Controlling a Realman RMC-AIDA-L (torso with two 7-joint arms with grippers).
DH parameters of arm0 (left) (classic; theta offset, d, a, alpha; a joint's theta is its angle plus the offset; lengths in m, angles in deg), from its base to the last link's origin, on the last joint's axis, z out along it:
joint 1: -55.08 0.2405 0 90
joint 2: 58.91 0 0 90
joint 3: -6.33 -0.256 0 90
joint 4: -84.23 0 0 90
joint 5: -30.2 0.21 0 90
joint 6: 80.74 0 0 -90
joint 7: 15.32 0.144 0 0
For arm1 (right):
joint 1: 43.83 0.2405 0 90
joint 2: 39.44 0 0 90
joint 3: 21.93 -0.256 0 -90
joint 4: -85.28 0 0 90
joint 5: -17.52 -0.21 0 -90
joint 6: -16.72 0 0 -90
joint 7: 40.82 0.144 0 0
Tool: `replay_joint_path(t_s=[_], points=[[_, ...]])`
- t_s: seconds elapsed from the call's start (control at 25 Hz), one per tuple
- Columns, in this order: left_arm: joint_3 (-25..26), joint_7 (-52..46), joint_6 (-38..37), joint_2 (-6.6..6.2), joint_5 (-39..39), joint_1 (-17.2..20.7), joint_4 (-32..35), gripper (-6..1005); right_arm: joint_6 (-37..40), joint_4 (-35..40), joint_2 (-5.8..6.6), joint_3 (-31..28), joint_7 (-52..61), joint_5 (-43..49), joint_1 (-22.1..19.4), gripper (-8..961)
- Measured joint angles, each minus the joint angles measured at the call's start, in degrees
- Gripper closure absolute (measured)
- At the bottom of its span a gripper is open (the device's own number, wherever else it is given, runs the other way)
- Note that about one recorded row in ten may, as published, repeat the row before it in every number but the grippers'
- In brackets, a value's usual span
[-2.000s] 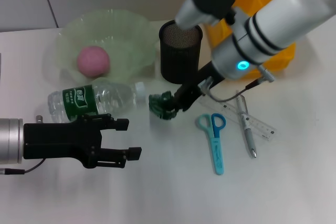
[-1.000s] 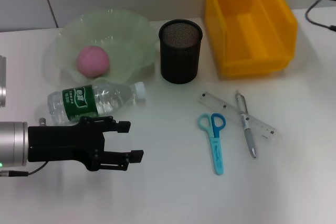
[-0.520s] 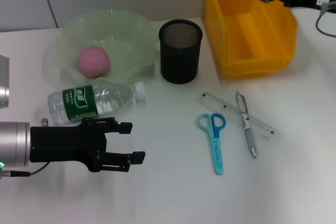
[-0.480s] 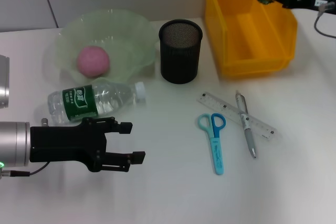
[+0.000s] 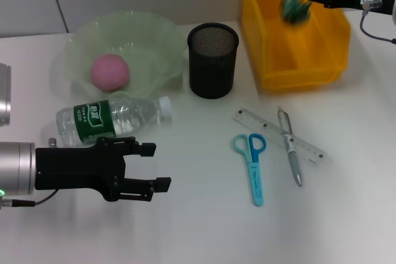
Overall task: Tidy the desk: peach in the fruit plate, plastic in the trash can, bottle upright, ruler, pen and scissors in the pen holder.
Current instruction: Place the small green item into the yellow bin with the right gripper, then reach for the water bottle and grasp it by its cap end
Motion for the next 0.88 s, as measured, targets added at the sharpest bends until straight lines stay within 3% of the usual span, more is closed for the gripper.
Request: replay_joint_path(t_s=[0.04,0.44,0.64,0.88], points=[[0.06,0.00,0.03,0.00,0.00,0.00,0.00,161,-0.05,0.08,0.01,0.05,0.08,0.04,0.16,705],[0.29,-0.08,0.08,0.00,0.00,0.00,0.50,161,-0.15,0.38,0.38,0.03,0.68,0.11,0.33,499],[0.33,-0.13,0.08,0.00,0.00,0.00,0.58,161,-0.21,0.48,0.36,-0.05,0.78,-0.10,0.36,338],[0.41,-0.19,0.08,0.00,0.00,0.00,0.62,161,-0.34,0.48,0.29,0.83,0.83,0.14,0.67,335]])
